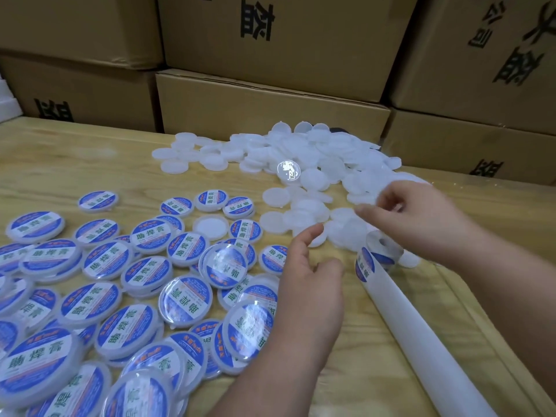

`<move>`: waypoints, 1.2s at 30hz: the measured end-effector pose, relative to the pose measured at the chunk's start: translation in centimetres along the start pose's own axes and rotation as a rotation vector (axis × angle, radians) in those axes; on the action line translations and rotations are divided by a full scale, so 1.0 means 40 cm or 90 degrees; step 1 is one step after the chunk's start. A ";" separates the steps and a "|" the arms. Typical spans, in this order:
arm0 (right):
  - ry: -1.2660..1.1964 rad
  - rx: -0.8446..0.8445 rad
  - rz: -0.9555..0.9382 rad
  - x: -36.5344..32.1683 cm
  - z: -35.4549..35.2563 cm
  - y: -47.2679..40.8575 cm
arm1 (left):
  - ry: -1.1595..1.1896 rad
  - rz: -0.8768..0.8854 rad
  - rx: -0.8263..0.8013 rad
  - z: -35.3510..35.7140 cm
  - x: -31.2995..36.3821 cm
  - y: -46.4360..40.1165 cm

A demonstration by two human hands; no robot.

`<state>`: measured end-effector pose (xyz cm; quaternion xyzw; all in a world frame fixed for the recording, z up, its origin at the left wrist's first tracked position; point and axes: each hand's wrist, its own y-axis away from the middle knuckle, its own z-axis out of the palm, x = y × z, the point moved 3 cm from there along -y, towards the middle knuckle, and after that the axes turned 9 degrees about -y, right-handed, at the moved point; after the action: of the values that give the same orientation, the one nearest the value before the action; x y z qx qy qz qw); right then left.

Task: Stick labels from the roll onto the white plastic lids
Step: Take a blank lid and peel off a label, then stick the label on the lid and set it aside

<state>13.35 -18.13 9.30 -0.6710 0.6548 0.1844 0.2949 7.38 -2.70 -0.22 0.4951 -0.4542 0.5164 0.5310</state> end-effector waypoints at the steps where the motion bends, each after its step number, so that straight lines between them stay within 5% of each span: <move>1: 0.000 0.016 0.033 0.015 -0.006 0.042 | -0.004 0.000 -0.003 0.001 0.000 0.000; 8: -0.140 -0.042 0.081 0.069 0.020 0.197 | -0.113 0.032 -0.020 0.015 0.013 0.027; 14: -0.250 -0.039 0.056 0.107 0.094 0.238 | -0.439 0.154 -0.024 0.040 0.027 0.063; 27: -0.363 -0.210 0.208 0.104 0.069 0.274 | -0.664 0.120 0.142 0.045 0.019 -0.069; 36: -0.297 -0.224 0.146 0.064 0.068 0.340 | -0.776 0.045 0.169 0.046 0.003 -0.141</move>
<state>0.49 -17.94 3.51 -0.5730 0.5992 0.4759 0.2936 13.07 -4.39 -0.23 0.7471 -0.6237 0.2104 0.0929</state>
